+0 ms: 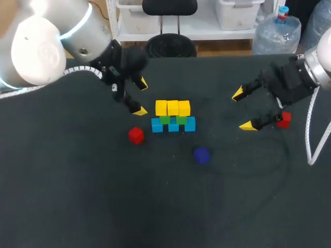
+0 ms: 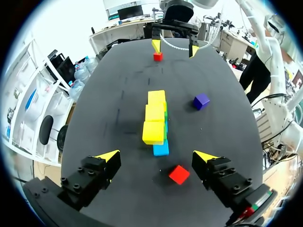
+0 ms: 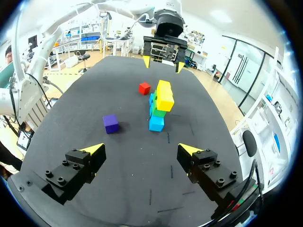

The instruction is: Place the blue cubes, place green cubes on the blue cubes, place the yellow cubes on the green cubes, then place the red cubes on the yellow cubes, and place purple cube on the red cubes.

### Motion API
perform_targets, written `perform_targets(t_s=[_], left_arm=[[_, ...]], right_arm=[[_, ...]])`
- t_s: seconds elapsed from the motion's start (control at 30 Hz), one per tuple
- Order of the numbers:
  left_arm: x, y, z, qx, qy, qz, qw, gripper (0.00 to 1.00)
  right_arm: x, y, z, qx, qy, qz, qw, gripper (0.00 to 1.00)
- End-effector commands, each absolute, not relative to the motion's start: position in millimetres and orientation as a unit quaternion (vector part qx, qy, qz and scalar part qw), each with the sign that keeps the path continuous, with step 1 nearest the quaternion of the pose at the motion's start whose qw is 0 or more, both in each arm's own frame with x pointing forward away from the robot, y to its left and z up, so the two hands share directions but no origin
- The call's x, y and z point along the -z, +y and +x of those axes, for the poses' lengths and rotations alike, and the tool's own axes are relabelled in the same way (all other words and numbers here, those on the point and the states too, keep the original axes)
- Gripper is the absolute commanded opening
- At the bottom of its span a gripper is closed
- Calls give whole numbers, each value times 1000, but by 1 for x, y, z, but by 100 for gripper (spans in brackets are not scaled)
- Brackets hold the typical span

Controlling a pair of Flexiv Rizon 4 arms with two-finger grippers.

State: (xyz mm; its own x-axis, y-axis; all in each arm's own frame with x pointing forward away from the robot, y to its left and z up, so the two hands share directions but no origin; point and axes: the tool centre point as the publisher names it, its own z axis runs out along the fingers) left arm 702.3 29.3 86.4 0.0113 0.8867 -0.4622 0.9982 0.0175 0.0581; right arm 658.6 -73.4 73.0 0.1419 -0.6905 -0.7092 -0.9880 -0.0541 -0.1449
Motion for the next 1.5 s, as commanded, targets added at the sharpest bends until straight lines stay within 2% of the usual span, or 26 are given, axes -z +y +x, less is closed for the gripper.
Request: perform_targets(t_s=[0.03, 0.77, 1.5], left_arm=[[-88, 39, 695, 144, 688, 683, 199, 100], [-73, 73, 663, 138, 569, 783, 210, 100], [-38, 59, 660, 146, 483, 843, 184, 100]], right_arm=[[-72, -73, 659, -236, 611, -687, 316, 100], [-72, -73, 659, -236, 611, -687, 316, 100], [-72, -73, 659, -236, 611, -687, 316, 100]])
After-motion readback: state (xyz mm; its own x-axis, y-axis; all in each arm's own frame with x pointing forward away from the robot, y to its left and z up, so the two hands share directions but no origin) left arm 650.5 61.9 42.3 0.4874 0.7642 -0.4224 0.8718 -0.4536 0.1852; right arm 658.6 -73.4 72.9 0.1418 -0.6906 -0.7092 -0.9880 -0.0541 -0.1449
